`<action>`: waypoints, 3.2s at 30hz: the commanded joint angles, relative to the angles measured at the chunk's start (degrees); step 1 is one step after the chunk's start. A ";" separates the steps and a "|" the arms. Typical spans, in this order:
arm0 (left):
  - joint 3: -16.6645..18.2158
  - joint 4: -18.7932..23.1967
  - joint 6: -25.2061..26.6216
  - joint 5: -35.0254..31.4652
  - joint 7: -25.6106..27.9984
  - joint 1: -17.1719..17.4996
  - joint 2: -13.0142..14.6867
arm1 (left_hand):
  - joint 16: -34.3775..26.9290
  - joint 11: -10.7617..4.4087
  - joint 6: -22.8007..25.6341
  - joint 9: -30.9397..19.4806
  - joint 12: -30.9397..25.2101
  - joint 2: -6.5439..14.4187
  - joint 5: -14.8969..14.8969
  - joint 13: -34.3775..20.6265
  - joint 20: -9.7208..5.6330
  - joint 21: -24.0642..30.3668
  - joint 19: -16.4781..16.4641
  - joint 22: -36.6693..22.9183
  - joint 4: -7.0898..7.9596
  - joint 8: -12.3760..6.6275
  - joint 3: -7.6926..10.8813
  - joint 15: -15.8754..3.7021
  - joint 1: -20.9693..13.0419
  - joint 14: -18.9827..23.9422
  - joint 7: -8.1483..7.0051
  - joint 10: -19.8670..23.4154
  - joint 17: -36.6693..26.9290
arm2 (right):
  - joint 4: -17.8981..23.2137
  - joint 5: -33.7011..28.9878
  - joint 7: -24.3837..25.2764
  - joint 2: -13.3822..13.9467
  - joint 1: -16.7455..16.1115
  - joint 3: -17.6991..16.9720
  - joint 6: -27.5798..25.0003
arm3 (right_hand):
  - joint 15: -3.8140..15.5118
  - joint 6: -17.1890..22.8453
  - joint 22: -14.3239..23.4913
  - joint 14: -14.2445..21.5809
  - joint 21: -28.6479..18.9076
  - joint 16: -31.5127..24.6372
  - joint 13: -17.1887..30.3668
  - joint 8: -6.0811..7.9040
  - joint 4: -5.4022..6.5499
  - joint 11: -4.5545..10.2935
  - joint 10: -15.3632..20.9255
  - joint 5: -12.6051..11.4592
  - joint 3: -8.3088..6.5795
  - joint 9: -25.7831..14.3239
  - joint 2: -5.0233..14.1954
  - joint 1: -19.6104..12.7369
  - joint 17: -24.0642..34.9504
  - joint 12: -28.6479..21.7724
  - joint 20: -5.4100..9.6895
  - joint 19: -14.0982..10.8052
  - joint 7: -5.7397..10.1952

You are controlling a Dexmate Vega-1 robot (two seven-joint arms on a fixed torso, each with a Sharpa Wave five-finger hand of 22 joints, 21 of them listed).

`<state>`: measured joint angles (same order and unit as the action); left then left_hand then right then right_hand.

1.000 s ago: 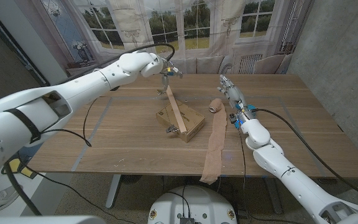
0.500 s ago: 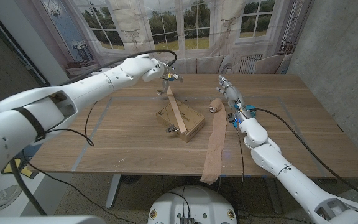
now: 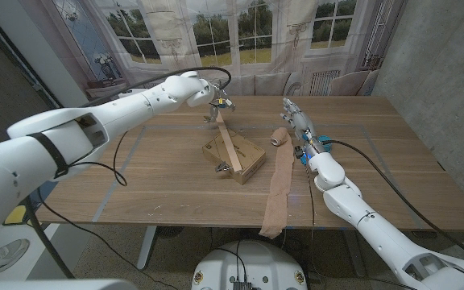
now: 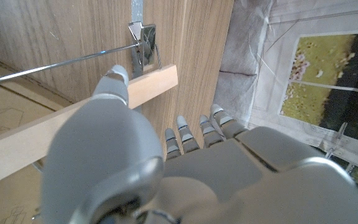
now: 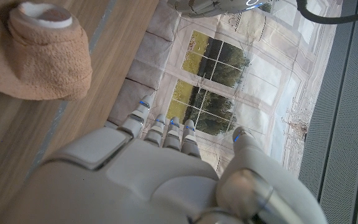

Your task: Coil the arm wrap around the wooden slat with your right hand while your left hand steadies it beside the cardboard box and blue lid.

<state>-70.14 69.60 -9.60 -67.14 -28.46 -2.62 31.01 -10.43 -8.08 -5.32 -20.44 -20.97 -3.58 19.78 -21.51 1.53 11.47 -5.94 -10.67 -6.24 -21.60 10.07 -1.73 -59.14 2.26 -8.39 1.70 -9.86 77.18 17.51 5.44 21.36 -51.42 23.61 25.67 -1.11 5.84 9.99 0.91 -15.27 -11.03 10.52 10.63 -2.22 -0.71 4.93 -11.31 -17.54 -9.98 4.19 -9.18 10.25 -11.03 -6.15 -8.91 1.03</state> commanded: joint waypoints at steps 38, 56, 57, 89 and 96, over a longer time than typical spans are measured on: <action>-7.24 -15.73 -4.97 8.21 3.89 -3.08 -7.51 | -1.66 -1.34 6.89 4.89 1.95 8.87 -0.12 4.53 -4.35 2.73 -8.04 -0.22 -1.23 1.90 1.15 -7.97 -8.18 8.76 -1.04 5.68 0.09 | -3.95 0.19 -1.20 -1.36 2.56 -0.18 1.05 | -0.55 0.36 0.29 0.82 0.58 -0.25 0.20 0.20 -0.33 -0.14 0.57 -0.17 0.12 -0.31 -0.01 0.13 0.19 -0.11 -0.31 -0.84 -0.29; -7.47 -12.94 -2.85 7.39 8.58 -1.94 -5.37 | -6.78 -1.65 34.38 7.62 -2.71 15.98 -1.92 5.49 -3.40 10.94 -18.76 -2.77 7.20 -4.88 16.34 -10.91 -8.90 35.51 0.65 30.20 -2.54 | -5.28 0.46 -2.55 -1.54 3.76 -0.14 1.16 | -0.60 0.33 0.30 1.05 0.80 -0.26 0.20 0.17 -0.39 -0.26 0.75 -0.18 0.14 -0.32 -0.01 0.21 0.19 -0.14 -0.31 -0.88 -0.24; -7.26 -12.49 -2.61 7.45 8.62 -1.84 -5.14 | -7.05 -1.85 35.27 7.60 -3.07 15.96 -1.83 5.16 -3.36 11.66 -19.52 -2.96 7.86 -5.23 17.31 -10.97 -8.90 36.20 0.89 31.45 -2.89 | -5.15 0.50 -2.51 -1.54 3.73 -0.18 1.06 | -0.60 0.34 0.30 1.06 0.81 -0.26 0.20 0.17 -0.39 -0.25 0.73 -0.18 0.14 -0.32 -0.01 0.22 0.19 -0.12 -0.31 -0.88 -0.23; 6.73 7.74 12.77 6.07 34.20 12.66 5.79 | -38.24 2.02 41.59 -4.16 -28.51 15.47 -3.09 -33.92 -7.26 54.80 -32.75 -19.52 12.38 -7.31 20.26 -9.32 -8.70 57.66 6.69 38.55 -51.75 | 3.61 -0.75 0.37 2.02 -1.26 -1.12 -0.90 | -0.63 0.52 0.31 1.19 1.09 -0.20 0.20 0.20 -0.48 -0.37 0.85 -0.16 0.13 -0.32 0.06 0.33 0.19 -0.10 -0.27 -1.10 0.04; 9.16 10.71 14.62 6.32 36.95 15.47 7.16 | -40.27 2.07 40.91 -7.71 -31.24 15.34 -2.18 -39.87 -7.79 59.52 -32.07 -20.94 12.80 -9.23 21.40 -9.57 -8.40 57.42 6.98 38.09 -57.31 | 7.64 -3.71 3.64 3.62 -3.03 -1.07 -3.47 | -0.63 0.72 0.31 1.21 1.18 -0.16 0.20 0.27 -0.62 -0.44 0.90 -0.18 0.01 -0.32 0.19 0.15 0.16 -0.11 -0.22 -1.16 -0.05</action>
<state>-65.21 75.29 1.41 -61.39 1.26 8.01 35.67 -50.10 -5.93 35.79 -27.21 -44.36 9.81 17.03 -30.12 -3.69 69.95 -38.33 -31.28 1.35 -30.22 25.58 -9.85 -69.49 59.70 -1.63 39.63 -65.91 79.52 16.94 5.41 22.90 -51.89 22.64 24.91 -1.73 5.84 9.99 1.53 -14.18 -11.03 10.51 10.63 -2.54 -1.02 5.24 -11.31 -17.23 -9.98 4.19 -9.19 10.24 -11.03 -6.27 -9.60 1.02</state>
